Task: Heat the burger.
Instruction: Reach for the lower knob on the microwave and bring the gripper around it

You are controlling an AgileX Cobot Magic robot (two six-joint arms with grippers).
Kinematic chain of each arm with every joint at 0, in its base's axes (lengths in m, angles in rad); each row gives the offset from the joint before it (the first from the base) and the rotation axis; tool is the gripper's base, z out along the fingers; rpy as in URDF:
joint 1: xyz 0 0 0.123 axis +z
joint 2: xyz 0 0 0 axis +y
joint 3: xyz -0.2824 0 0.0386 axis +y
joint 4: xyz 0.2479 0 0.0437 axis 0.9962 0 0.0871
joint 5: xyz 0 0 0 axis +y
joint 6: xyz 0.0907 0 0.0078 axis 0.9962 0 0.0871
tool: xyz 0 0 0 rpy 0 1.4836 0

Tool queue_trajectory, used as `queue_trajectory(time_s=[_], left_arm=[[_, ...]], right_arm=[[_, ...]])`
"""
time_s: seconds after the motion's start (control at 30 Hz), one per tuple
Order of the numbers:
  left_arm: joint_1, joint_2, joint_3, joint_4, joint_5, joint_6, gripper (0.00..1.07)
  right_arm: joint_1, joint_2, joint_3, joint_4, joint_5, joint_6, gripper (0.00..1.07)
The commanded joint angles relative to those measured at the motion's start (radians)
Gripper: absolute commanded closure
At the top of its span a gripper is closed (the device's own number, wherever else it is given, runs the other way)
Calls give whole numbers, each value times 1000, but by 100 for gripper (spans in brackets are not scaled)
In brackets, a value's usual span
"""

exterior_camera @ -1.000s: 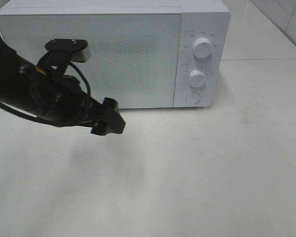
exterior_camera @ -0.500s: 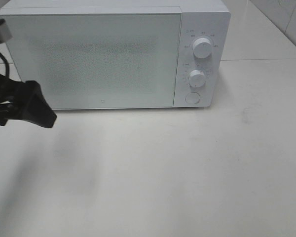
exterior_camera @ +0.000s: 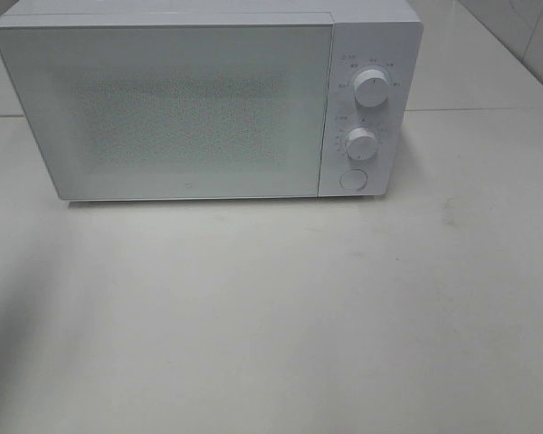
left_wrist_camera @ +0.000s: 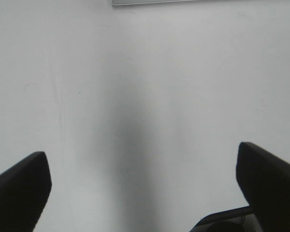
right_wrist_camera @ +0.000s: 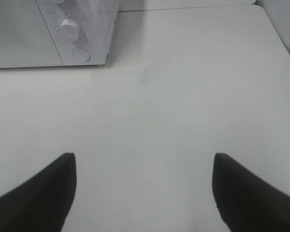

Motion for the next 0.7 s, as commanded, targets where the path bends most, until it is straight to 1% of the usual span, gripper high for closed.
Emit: queue_trajectory(time_s=[0.03,0.07,0.13,0.17,0.2,0.23,0.27,0.33,0.37,0.43,0.47,0.5,0.53,0.57,0.6,0.63,0.7], left_arm=[[8,-96,47,8,13,-21,10],[8,-96,47,8,13,-21,10],[8,-203,118,17,13,-21,10],[8,-203,118,17,13,-21,10],[8,-234,138,22,13,-21,10],[8,-298,174,30,13,-21,10],[8,-298,174,30,13,-21,10],[8,-385,222,40,35,-21,10],[8,-385,222,40,35,-21,10],[8,-462,263,54,68,-28,10],[8,-462,263,54,68,-28,10],[8,-484,274,61,79,-38,10],[8,-522,290,71,94,-63,10],[8,-522,290,71,94,-63,10],[8,-550,304,82,104,-91,10],[8,-550,304,82,104,-91,10],[8,-591,334,95,107,-119,10]], right_arm=[[-8,-26,3,1,4,-9,32],[-8,-26,3,1,4,-9,32],[-8,-26,3,1,4,-9,32],[-8,-26,3,1,4,-9,32],[-8,-26,3,1,4,-9,32],[-8,-26,3,1,4,-9,32],[-8,-26,3,1,4,-9,32],[-8,-26,3,1,4,-9,32],[-8,-26,3,1,4,-9,32],[-8,-26,3,1,4,-9,32],[-8,-26,3,1,4,-9,32],[-8,-26,3,1,4,-9,32],[-8,-26,3,1,4,-9,32],[-8,-26,3,1,4,-9,32],[-8,-26,3,1,3,-9,32],[-8,-26,3,1,3,-9,32],[-8,-26,3,1,3,-9,32]])
